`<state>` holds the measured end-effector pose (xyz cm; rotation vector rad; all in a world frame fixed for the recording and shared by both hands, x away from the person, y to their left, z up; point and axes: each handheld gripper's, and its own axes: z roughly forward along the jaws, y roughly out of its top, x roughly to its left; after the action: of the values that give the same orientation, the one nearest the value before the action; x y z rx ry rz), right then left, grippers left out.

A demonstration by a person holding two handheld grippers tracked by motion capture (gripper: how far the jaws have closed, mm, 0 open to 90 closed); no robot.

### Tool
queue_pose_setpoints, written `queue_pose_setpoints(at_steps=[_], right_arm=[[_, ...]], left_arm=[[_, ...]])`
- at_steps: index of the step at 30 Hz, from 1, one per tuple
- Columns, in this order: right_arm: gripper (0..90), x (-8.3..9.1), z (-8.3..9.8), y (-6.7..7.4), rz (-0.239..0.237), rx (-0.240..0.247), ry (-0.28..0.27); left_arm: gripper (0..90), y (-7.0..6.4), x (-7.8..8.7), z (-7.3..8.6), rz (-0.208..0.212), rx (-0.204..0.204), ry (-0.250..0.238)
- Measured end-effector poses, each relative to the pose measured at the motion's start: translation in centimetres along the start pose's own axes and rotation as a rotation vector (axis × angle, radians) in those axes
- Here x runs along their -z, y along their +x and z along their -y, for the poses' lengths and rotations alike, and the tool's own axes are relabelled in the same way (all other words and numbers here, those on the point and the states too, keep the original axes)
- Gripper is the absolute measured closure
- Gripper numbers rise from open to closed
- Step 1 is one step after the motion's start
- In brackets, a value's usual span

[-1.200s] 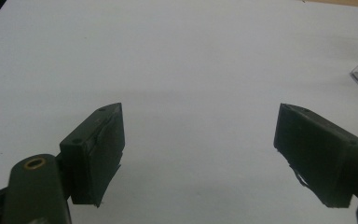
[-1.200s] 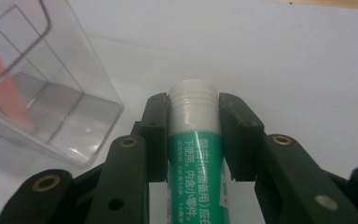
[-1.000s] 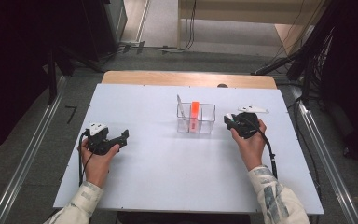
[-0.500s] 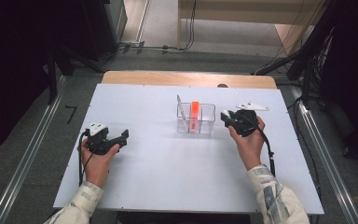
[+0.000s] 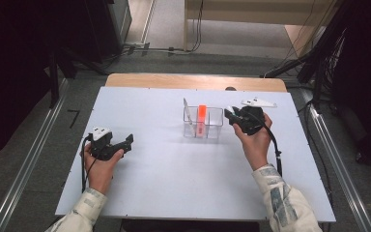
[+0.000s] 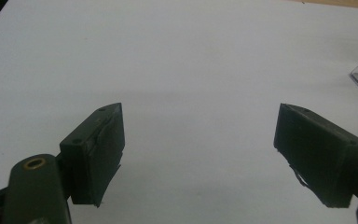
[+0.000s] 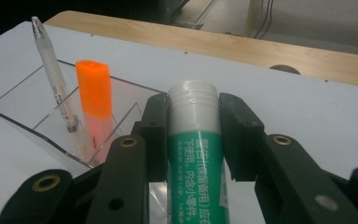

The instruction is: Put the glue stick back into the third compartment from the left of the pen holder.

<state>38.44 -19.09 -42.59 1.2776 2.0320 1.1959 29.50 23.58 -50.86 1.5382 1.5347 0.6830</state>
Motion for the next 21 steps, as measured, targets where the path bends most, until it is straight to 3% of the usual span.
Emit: queue_pose_setpoints(at_steps=[21], right_arm=[[63.0, -1.5, -2.4, 1.7, -0.014, 0.016, -0.017]], left_arm=[[17.0, 0.1, 0.0, 0.0, 0.004, -0.001, 0.001]])
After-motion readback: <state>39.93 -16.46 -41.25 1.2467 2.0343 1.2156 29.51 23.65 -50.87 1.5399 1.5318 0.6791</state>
